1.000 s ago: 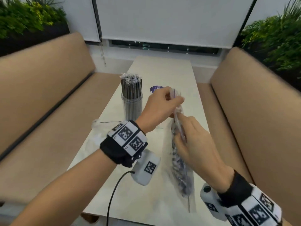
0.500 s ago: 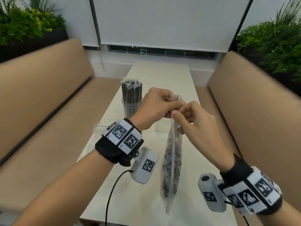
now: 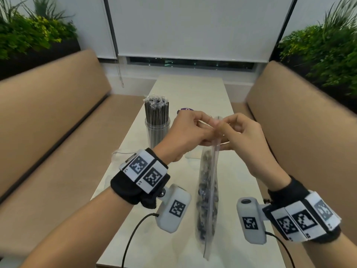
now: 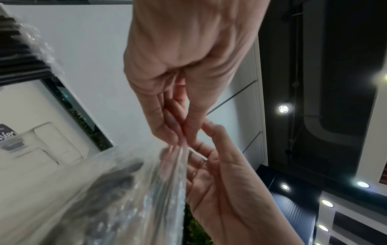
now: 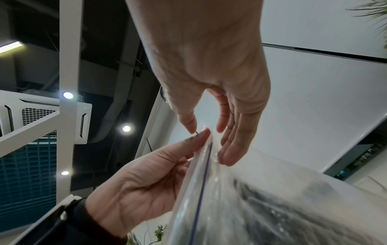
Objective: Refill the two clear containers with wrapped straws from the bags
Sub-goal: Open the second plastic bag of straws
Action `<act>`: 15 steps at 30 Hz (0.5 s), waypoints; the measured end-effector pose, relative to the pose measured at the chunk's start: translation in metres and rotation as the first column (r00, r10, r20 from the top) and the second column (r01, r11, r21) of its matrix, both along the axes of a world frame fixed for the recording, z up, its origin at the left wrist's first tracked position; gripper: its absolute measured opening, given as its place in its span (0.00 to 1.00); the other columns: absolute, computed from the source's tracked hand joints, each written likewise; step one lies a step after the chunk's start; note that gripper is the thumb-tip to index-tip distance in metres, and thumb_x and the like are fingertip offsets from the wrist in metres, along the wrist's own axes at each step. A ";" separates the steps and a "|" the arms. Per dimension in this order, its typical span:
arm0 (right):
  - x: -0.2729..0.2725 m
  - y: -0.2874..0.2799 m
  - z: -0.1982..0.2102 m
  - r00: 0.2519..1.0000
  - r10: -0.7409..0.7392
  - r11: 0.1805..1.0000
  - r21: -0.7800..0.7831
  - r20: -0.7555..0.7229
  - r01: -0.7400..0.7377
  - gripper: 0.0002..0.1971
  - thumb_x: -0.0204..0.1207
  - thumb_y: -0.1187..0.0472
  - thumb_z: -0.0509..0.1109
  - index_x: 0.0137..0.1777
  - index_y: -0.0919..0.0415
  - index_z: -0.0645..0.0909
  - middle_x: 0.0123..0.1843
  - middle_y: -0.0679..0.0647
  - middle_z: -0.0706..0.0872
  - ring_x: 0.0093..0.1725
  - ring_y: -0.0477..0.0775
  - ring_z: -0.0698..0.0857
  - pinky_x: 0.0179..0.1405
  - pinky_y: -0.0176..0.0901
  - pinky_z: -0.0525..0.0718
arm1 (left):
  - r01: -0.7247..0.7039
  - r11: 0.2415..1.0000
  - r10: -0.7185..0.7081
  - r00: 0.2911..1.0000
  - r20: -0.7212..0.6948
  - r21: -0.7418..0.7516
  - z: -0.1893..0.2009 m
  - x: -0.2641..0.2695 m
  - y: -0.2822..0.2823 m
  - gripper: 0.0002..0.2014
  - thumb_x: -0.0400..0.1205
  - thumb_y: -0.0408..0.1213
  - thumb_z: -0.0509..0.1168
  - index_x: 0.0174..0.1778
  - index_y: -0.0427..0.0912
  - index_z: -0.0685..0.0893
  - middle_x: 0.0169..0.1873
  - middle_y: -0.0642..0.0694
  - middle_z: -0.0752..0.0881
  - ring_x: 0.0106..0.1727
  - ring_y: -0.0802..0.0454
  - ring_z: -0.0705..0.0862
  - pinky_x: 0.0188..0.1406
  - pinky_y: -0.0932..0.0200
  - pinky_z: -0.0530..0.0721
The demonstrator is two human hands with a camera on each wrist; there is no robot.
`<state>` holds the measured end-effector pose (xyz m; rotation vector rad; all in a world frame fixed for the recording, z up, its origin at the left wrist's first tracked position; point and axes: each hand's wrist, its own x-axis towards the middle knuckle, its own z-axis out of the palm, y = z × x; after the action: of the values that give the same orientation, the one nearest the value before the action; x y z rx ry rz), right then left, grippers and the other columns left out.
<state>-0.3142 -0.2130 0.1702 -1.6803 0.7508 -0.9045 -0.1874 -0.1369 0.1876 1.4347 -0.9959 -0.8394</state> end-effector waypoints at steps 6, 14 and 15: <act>-0.011 -0.005 0.006 0.989 0.136 0.987 0.080 0.065 -0.141 0.05 0.76 0.70 0.73 0.39 0.69 0.83 0.27 0.57 0.90 0.27 0.54 0.89 0.31 0.43 0.90 | 0.147 0.988 -0.132 0.969 -0.206 0.055 -0.001 0.011 0.002 0.14 0.73 0.19 0.73 0.54 0.22 0.83 0.33 0.38 0.89 0.34 0.48 0.90 0.43 0.55 0.92; -0.008 0.002 0.004 0.914 -0.233 0.765 -0.643 -0.332 -0.039 0.05 0.73 0.70 0.68 0.38 0.67 0.75 0.28 0.57 0.81 0.28 0.55 0.77 0.30 0.40 0.73 | -0.043 0.972 0.211 0.583 0.785 -0.230 -0.006 -0.006 0.005 0.09 0.72 0.23 0.63 0.39 0.42 0.80 0.42 0.42 0.84 0.39 0.47 0.81 0.35 0.54 0.78; -0.006 0.002 0.005 0.923 -0.248 0.781 -0.625 -0.296 0.009 0.05 0.71 0.69 0.69 0.38 0.66 0.75 0.27 0.57 0.80 0.27 0.53 0.75 0.31 0.41 0.72 | -0.009 0.974 0.205 0.454 0.867 -0.226 -0.009 -0.008 0.006 0.08 0.74 0.23 0.63 0.41 0.41 0.82 0.49 0.40 0.80 0.43 0.45 0.79 0.32 0.53 0.77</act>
<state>-0.3201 -0.2109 0.1756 -2.4551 0.8860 -1.0153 -0.1954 -0.1312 0.1788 1.7579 -1.6856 0.2334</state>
